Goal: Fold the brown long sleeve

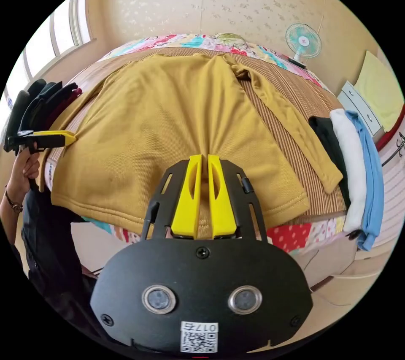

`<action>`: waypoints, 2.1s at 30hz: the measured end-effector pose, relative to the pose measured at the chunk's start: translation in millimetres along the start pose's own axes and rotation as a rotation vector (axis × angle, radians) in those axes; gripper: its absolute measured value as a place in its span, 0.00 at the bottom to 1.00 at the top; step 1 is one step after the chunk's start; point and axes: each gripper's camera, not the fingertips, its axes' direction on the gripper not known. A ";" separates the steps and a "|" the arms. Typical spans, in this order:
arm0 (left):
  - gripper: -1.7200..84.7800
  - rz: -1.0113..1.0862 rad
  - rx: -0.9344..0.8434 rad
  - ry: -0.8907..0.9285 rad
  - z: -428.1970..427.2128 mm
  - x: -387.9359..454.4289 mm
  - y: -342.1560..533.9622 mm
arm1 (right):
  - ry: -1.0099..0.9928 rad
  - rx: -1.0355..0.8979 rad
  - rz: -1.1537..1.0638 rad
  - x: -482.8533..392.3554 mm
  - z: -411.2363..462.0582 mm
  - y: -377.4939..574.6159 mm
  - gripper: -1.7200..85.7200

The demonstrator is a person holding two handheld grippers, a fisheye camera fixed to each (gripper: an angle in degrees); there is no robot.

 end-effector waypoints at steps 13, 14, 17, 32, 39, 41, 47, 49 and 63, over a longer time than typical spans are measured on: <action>0.17 -0.098 0.144 -0.275 -139.9 -42.4 192.0 | -0.225 -0.019 0.210 10.9 -22.5 74.6 0.05; 0.17 -0.104 0.102 -0.268 -131.1 -52.1 189.0 | -0.218 -0.018 0.201 8.8 -22.4 76.5 0.05; 0.13 -0.172 0.072 -0.374 -141.1 -65.4 186.7 | -0.185 -0.022 0.181 1.4 -27.9 82.1 0.05; 0.02 -0.141 0.485 0.820 -411.3 -161.9 217.5 | -0.457 0.250 0.086 -16.6 -104.2 135.4 0.10; 0.03 -0.175 0.476 0.909 -430.8 -159.1 207.1 | -1.014 0.471 -0.434 -124.4 -184.7 94.9 0.22; 0.03 -0.198 0.502 0.930 -432.1 -168.3 208.1 | -1.038 0.494 -0.470 -148.6 -193.6 82.9 0.21; 0.09 -0.187 0.665 0.880 -468.0 -193.0 233.0 | -0.901 0.450 -0.711 -180.0 -222.7 6.8 0.07; 0.09 -0.156 0.694 0.823 -477.1 -194.5 246.4 | -0.731 0.458 -0.762 -165.9 -231.8 -29.3 0.06; 0.15 -0.245 0.272 0.323 -302.3 -171.7 229.2 | -0.350 -0.045 0.211 152.8 -7.1 -82.8 0.12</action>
